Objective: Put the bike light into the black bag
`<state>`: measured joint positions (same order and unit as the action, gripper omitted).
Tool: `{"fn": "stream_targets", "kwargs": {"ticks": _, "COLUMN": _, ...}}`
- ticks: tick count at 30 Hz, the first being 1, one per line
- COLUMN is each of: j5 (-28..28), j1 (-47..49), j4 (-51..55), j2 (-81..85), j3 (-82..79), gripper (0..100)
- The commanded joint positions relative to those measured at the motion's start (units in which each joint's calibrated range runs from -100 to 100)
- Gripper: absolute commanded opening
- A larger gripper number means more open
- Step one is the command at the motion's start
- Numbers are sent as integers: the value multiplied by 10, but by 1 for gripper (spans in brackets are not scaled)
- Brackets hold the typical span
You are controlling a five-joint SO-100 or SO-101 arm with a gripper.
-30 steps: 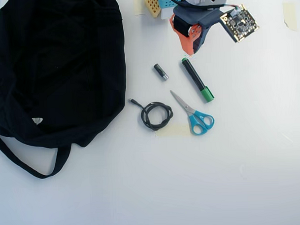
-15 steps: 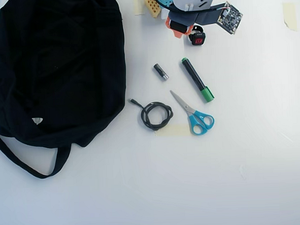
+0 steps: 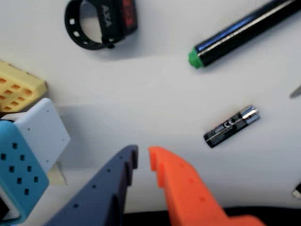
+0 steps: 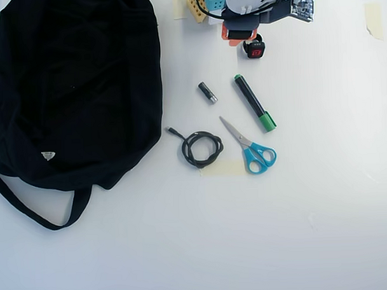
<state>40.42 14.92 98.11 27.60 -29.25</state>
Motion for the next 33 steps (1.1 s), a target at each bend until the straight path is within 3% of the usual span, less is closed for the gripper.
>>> {"fn": "stream_targets", "kwargs": {"ticks": 1, "j5": -7, "j1": 21, "j4": 12, "j2": 16, "j3": 1, "gripper": 10}}
{"fn": "stream_targets", "kwargs": {"ticks": 17, "j5": -94, "j1": 116, "j4": -8, "j2": 16, "j3": 1, "gripper": 13}}
{"fn": "stream_targets", "kwargs": {"ticks": 22, "j5": -119, "j1": 137, "j4": -32, "j2": 16, "j3": -3, "gripper": 21}}
{"fn": "stream_targets", "kwargs": {"ticks": 28, "j5": -131, "j1": 145, "j4": -142, "j2": 17, "j3": -113, "gripper": 35}}
{"fn": "stream_targets", "kwargs": {"ticks": 33, "j5": -131, "j1": 153, "j4": -148, "j2": 17, "j3": -138, "gripper": 43}}
